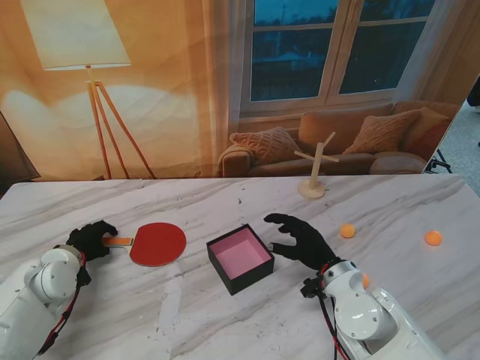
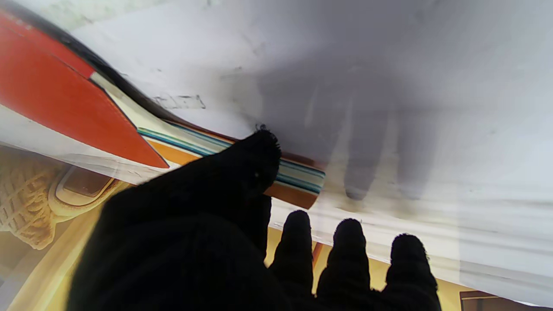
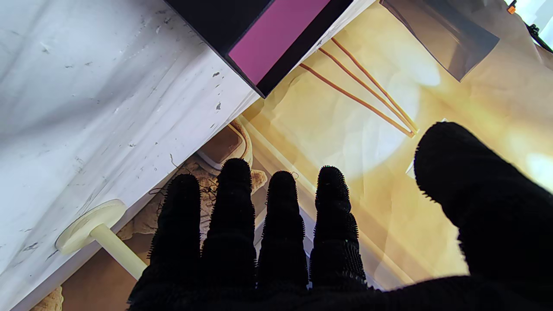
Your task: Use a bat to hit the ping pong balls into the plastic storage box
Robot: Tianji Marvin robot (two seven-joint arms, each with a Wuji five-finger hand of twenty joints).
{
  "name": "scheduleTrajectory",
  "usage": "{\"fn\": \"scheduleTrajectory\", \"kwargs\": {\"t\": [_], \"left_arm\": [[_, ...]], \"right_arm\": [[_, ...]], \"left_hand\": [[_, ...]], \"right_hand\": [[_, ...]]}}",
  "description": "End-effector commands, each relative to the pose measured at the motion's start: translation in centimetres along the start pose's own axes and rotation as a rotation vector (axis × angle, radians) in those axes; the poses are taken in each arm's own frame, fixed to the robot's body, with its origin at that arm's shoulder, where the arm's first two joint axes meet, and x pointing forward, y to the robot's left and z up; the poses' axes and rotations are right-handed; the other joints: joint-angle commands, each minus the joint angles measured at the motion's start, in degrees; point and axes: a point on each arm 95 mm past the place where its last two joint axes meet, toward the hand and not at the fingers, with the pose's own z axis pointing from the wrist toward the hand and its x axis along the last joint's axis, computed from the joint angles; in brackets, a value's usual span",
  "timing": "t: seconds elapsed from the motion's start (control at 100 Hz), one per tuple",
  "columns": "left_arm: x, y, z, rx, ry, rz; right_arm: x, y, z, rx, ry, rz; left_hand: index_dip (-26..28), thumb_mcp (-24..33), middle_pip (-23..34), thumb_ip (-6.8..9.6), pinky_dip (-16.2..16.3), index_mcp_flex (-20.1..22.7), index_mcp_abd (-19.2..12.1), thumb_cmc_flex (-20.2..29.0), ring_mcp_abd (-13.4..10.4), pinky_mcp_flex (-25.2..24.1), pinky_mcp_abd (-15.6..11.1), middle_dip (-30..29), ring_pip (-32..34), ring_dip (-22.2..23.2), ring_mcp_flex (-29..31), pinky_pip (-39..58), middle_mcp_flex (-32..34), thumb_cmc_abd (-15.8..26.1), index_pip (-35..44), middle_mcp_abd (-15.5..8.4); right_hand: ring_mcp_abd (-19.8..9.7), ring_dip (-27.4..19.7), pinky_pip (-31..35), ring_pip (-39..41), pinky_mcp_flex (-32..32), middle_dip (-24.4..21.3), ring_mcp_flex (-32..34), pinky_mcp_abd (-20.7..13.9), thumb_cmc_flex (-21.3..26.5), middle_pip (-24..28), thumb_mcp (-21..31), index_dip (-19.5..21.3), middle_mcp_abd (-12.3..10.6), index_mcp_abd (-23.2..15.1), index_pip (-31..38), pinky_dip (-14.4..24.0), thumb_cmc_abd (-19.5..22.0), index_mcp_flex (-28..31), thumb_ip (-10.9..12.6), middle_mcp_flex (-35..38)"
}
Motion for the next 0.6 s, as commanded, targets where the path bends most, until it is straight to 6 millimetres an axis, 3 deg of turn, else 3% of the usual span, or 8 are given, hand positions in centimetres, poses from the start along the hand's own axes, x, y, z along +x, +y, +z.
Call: {"fn": "scheduleTrajectory", "kwargs": {"t": [0.0, 0.12, 0.3, 0.47, 0.59], "left_arm": [[0.2, 0.7, 0.1, -0.018, -0.002, -0.005], [0.2, 0.9, 0.3, -0.006, -0.001, 0.002], [0.3, 1.4, 0.5, -0.008, 0.001, 0.009], [0.5, 1.7, 0.8, -0.004, 0.004, 0.013], [0.5, 1.7, 1.0, -0.001, 0.004, 0.020]], "right_arm": [[-0.1, -0.2, -0.1, 0.015, -0.009, -0.002], [-0.1, -0.3, -0.1, 0.015, -0.010, -0.003], [-0.1, -0.3, -0.1, 0.017, -0.012, -0.002], [-0.1, -0.2, -0.1, 0.015, -0.013, -0.003], [-0.1, -0.2, -0.1, 0.015, -0.014, -0.002]], "left_hand": [[2.7, 2.3, 1.4, -1.90, 1.7, 1.5, -0.5, 1.7, -0.1, -1.1, 0.0, 1.6, 0.7, 0.6, -2.5, 0.7, -1.7, -1.3, 4.0, 0.2], [6.9, 2.6, 3.4, -2.19, 3.6, 2.8, -0.2, 1.1, 0.3, -1.3, 0.2, 2.4, 2.1, 1.2, -2.2, 1.2, -1.1, -2.2, 10.3, 0.4], [7.9, 1.2, 4.5, -2.84, 4.4, 3.4, 0.2, -1.3, 0.7, -1.4, 0.4, 2.5, 2.8, 1.3, -1.9, 1.5, -0.6, -4.2, 11.6, 0.7], [10.2, 1.6, 8.5, -2.86, 5.8, 7.4, 0.2, -0.3, 1.2, -1.6, 0.6, 3.3, 4.7, 1.8, -1.5, 1.8, 0.2, -3.7, 15.8, 0.9], [11.2, 1.3, 12.3, -6.49, 7.3, 10.4, -0.7, 3.3, 1.6, -1.7, 0.7, 3.5, 6.4, 1.8, -1.1, 1.9, 0.6, -6.0, 20.5, 0.9]], "right_hand": [[-0.2, 0.5, -0.8, -0.6, 0.2, 0.3, -2.4, -1.0, -0.4, -0.2, -1.0, 0.5, -0.5, -0.1, 0.3, 0.9, 0.3, 0.0, 1.1, -1.5], [-0.2, 0.5, -0.8, -0.6, 0.2, 0.3, -2.4, -1.0, -0.4, -0.1, -0.9, 0.5, -0.5, 0.0, 0.4, 1.0, 0.3, 0.0, 1.1, -1.6], [-0.2, 0.5, -0.7, -0.5, 0.2, 0.4, -2.5, -1.1, -0.4, 0.1, -0.8, 0.5, -0.4, 0.0, 0.4, 1.1, 0.3, 0.0, 1.1, -1.7], [-0.1, 0.6, -0.6, -0.4, 0.2, 0.5, -2.5, -1.0, -0.4, 0.2, -0.8, 0.6, -0.3, 0.0, 0.5, 1.1, 0.3, 0.1, 1.1, -1.7], [-0.2, 0.6, -0.6, -0.4, 0.2, 0.5, -2.5, -1.1, -0.3, 0.3, -0.7, 0.5, -0.4, 0.0, 0.5, 1.1, 0.3, 0.0, 1.1, -1.7]]}}
